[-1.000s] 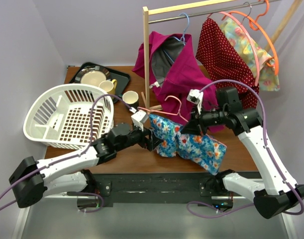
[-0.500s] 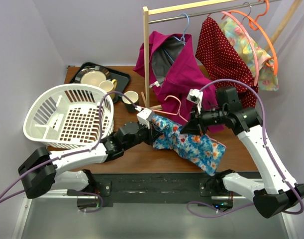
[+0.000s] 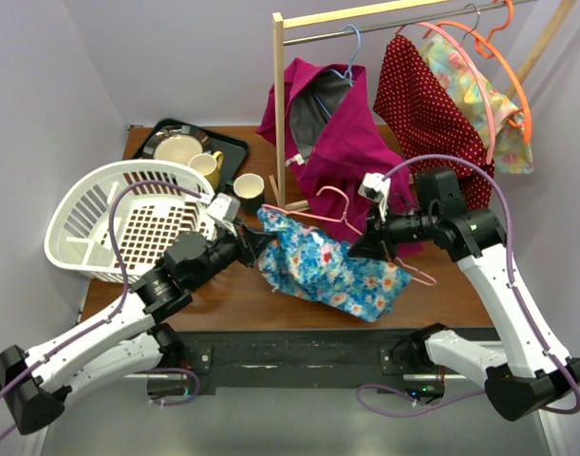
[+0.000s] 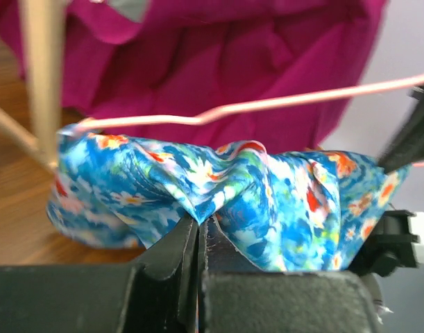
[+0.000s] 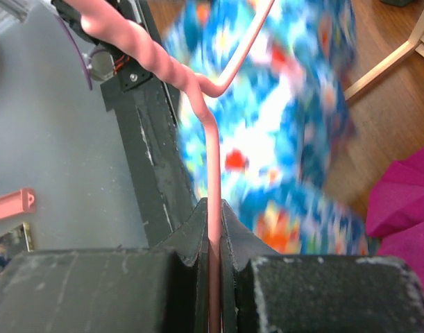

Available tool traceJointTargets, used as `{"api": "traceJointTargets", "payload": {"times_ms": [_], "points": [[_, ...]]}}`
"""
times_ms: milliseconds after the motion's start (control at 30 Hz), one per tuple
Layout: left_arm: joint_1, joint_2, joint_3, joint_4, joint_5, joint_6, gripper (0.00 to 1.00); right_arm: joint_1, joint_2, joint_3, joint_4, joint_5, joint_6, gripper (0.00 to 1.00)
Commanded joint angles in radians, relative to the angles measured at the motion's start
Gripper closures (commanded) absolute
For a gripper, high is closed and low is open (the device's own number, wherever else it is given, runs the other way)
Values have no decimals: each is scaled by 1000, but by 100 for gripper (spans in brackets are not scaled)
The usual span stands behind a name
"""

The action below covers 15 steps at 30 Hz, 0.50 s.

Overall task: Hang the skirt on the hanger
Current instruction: Place skirt on hanger

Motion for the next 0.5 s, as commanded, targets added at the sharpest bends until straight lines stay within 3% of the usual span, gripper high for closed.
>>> {"api": "traceJointTargets", "payload": {"times_ms": [0, 33, 100, 267, 333, 433, 467], "points": [[102, 6, -13, -115, 124, 12, 100, 1, -32, 62, -41, -25, -75, 100], [128, 24, -32, -110, 214, 9, 100, 1, -42, 65, -41, -14, -75, 100], [136, 29, -44, -127, 249, 6, 100, 1, -53, 79, -39, 29, -71, 100], [139, -125, -115, -191, 131, -67, 100, -6, -108, 88, 19, 127, -8, 100], [152, -161, -148, -278, 7, -101, 100, -7, -102, 105, 4, 59, -22, 100], [202, -120, -184, -250, 81, -109, 100, -9, -75, 120, -30, -52, -43, 100], [202, -105, -187, -193, 109, -103, 85, -9, -70, 116, -27, -57, -45, 100]]}}
